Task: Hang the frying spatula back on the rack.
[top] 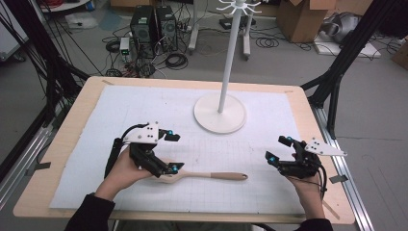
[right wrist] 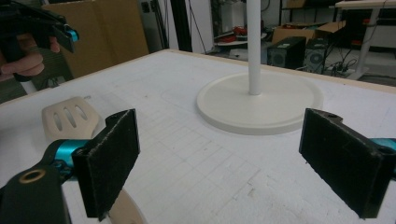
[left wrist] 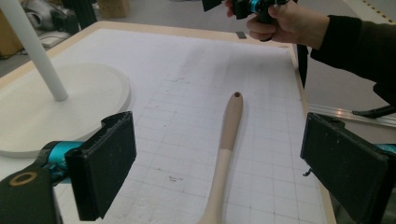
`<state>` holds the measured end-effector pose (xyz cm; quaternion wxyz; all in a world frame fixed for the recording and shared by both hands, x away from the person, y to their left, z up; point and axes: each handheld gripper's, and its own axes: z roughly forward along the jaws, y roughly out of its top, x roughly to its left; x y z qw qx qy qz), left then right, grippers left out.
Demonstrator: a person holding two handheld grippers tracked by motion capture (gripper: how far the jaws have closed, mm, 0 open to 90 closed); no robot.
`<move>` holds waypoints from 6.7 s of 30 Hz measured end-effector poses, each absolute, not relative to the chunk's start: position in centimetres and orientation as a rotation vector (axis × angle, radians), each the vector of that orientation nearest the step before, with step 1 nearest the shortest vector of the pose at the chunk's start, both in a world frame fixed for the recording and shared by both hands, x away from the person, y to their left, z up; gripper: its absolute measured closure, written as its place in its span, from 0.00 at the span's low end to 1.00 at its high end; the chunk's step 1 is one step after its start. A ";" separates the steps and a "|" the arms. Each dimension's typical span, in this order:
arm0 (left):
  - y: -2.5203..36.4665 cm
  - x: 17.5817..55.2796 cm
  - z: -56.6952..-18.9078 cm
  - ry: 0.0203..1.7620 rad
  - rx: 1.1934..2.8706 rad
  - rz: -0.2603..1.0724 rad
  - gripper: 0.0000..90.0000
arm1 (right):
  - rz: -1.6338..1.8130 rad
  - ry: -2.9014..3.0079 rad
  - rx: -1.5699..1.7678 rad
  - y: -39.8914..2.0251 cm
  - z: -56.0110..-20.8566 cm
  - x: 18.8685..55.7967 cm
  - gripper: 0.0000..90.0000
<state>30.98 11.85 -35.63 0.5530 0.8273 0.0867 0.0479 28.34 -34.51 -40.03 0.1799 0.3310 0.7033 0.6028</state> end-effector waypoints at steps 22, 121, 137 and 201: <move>5.3 31.9 -39.1 0.090 2.336 -0.018 0.36 | 1.684 2.014 0.944 -34.5 -40.3 28.6 0.13; 6.9 29.3 -35.2 0.339 1.953 0.372 0.86 | 1.796 1.985 0.861 -24.5 -36.3 26.9 0.30; 6.0 28.4 -35.1 0.351 1.857 0.426 0.86 | 1.912 1.932 0.891 -21.2 -33.8 27.2 0.46; 5.2 28.9 -33.7 -0.033 1.767 -0.015 0.45 | 2.094 2.384 0.281 -20.0 -29.8 27.9 0.84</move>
